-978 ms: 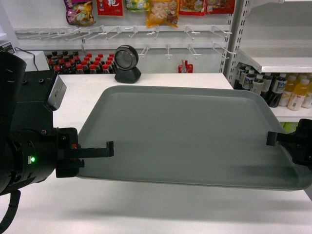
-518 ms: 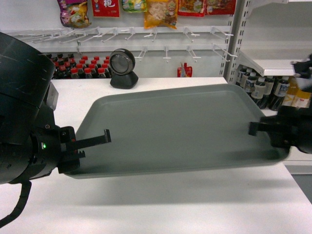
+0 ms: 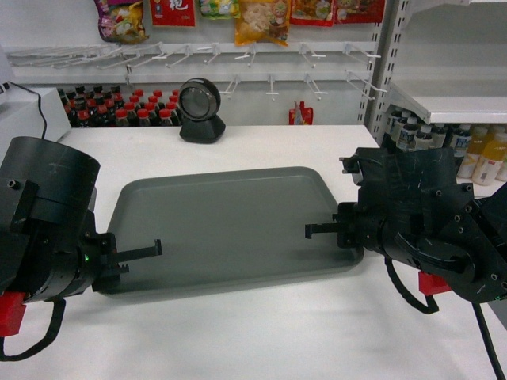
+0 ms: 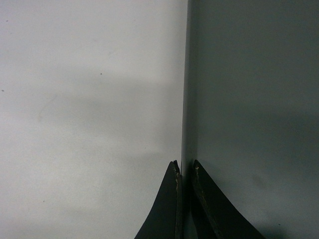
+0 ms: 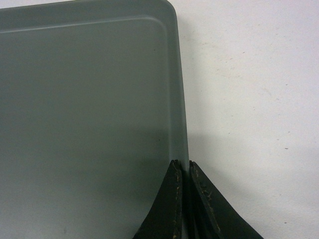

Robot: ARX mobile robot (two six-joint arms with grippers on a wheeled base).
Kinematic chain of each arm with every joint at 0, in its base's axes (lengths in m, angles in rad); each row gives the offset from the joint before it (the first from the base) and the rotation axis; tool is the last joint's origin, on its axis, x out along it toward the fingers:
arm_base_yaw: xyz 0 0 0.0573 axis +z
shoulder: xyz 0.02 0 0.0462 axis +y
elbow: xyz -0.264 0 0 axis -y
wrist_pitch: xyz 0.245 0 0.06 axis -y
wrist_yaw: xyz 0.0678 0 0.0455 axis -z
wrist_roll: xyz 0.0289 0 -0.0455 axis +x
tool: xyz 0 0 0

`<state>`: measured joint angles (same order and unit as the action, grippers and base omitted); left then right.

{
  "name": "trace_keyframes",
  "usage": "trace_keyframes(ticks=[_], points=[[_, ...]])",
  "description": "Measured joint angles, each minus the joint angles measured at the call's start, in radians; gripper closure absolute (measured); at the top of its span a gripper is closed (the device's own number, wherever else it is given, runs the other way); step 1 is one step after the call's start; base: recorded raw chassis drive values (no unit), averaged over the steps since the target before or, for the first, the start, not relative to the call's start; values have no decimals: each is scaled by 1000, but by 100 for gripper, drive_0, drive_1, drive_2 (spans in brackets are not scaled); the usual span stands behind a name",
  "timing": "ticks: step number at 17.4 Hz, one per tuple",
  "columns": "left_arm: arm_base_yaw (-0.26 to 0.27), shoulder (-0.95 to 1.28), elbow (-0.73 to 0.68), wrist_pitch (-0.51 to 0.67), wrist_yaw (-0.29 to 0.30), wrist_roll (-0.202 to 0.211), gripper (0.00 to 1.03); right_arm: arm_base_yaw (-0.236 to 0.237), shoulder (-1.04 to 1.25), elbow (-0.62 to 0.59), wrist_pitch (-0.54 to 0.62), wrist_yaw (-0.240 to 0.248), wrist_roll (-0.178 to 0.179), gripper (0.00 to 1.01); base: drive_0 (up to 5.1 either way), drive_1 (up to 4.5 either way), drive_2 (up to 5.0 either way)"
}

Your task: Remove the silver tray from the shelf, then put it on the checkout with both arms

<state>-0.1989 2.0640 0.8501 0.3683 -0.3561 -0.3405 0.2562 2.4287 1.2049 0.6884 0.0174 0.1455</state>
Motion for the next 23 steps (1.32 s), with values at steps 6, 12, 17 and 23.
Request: trace_keyframes(ticks=[6, 12, 17, 23], points=[[-29, -216, -71, 198, 39, 133, 41, -39, -108, -212, 428, 165, -4, 62, 0, 0, 0], [66, -480, -466, 795, 208, 319, 99, -122, -465, -720, 596, 119, -127, 99, 0, 0, 0], [112, -726, -651, 750, 266, 323, 102, -174, -761, -968, 597, 72, -138, 99, 0, 0, 0], [204, -987, -768, 605, 346, 323, 102, -262, -1075, -1112, 552, -6, -139, 99, 0, 0, 0]])
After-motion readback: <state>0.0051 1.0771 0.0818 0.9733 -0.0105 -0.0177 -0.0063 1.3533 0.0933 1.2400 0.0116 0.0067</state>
